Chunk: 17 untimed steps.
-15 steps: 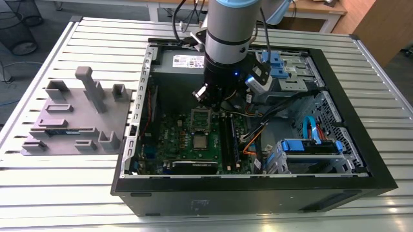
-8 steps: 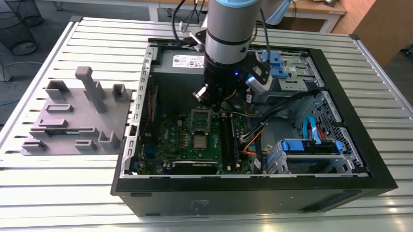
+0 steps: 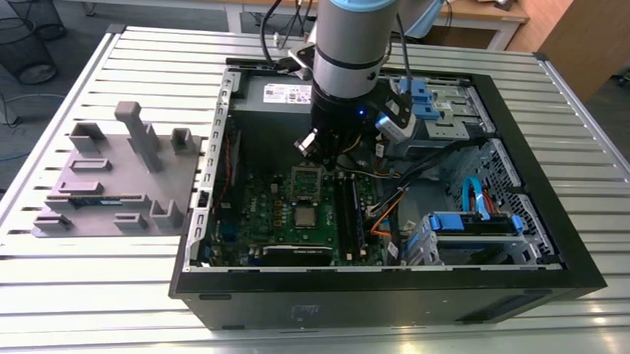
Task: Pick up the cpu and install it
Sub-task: 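Close the cpu cover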
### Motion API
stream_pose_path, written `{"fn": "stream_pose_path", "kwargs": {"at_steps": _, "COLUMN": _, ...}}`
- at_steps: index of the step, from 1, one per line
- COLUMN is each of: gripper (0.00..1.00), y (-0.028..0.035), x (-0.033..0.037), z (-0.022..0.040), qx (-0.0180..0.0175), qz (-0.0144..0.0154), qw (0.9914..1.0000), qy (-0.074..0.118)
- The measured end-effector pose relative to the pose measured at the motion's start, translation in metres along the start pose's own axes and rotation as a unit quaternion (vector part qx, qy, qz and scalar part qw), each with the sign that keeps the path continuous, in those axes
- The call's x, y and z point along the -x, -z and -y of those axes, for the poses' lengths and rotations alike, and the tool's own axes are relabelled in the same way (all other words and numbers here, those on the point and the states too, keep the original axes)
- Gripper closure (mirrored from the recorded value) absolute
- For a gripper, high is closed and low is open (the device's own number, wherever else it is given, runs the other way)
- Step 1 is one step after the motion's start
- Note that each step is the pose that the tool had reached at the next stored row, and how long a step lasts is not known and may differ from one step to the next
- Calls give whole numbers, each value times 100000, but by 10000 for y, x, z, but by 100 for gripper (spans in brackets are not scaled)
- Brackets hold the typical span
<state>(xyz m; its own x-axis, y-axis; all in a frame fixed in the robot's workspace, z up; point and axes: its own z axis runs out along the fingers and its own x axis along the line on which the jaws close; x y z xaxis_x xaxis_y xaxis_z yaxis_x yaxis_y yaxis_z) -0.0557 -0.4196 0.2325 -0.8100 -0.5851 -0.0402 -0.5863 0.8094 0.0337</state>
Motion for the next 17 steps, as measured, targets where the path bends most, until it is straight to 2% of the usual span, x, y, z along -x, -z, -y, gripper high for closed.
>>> {"fn": "stream_pose_path", "kwargs": {"at_steps": 6, "gripper": 89, "y": 46, "x": -7, "z": 5, "qx": 21, "qz": -4, "qw": 99999, "qy": 361}}
{"fn": "stream_pose_path", "kwargs": {"at_steps": 17, "gripper": 89, "y": 72, "x": -30, "z": 5, "qx": 50, "qz": -24, "qw": 99987, "qy": 1588}}
